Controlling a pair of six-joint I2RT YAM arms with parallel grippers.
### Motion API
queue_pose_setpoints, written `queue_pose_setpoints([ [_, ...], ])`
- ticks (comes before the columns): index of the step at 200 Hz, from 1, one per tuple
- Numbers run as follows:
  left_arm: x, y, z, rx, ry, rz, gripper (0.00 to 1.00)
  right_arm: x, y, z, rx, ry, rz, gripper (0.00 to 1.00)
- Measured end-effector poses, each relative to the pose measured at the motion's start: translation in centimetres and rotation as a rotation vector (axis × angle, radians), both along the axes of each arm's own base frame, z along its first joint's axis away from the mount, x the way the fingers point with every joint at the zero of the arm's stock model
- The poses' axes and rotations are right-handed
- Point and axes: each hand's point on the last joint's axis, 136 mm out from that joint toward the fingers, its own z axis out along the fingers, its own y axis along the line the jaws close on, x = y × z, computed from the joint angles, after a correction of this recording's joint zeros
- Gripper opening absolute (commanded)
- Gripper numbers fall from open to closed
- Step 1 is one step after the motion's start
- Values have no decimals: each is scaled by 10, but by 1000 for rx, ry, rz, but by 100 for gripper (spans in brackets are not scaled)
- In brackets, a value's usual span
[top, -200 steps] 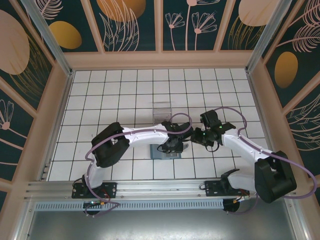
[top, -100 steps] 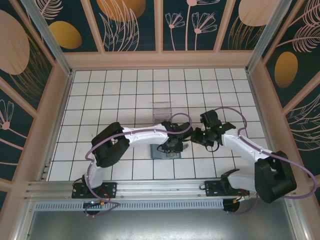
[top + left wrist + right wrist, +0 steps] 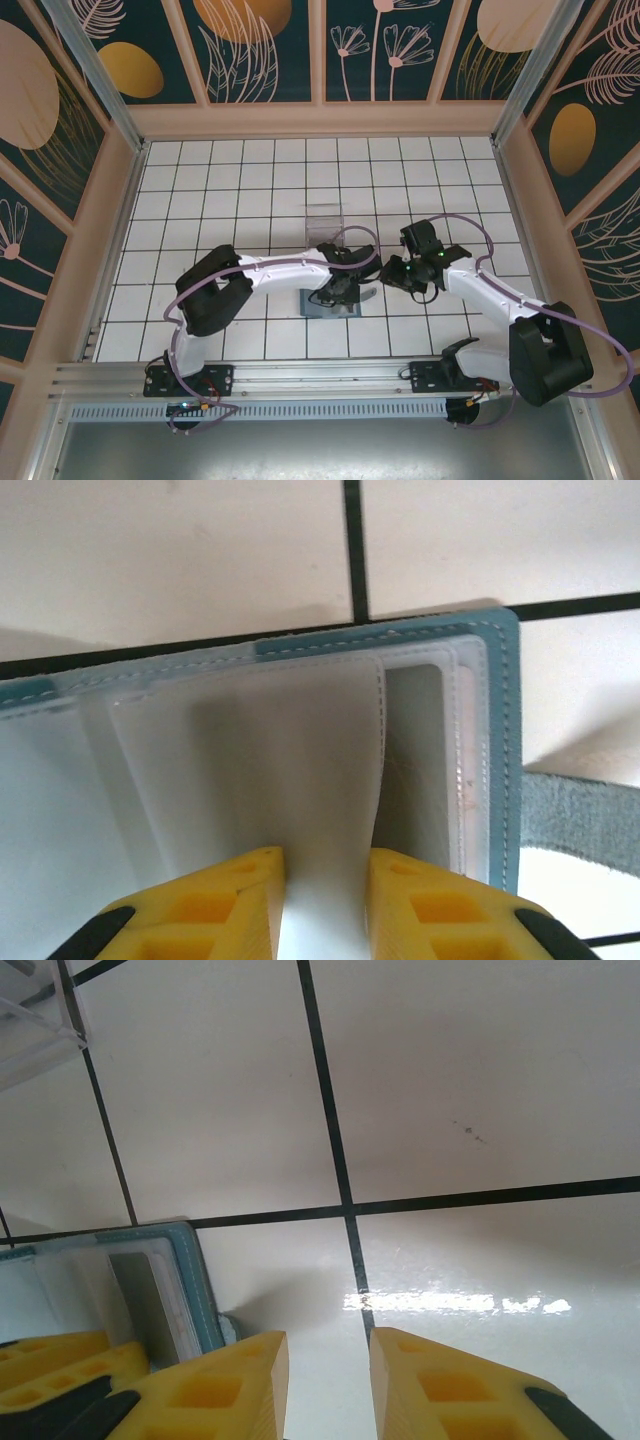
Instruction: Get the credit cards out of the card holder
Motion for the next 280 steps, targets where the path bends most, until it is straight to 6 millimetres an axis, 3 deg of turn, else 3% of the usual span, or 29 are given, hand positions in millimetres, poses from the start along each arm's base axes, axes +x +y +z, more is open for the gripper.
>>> queue_pose_setpoints([
  [190,13,50,33,57,-82,39,28,12,28,12,17,3,40,29],
  [237,12,72,42,59,-101,63,27,16,39,16,18,-2,62,29],
  [280,3,100,34,93,-92,69,26,15,52,17,17,4,87,29],
])
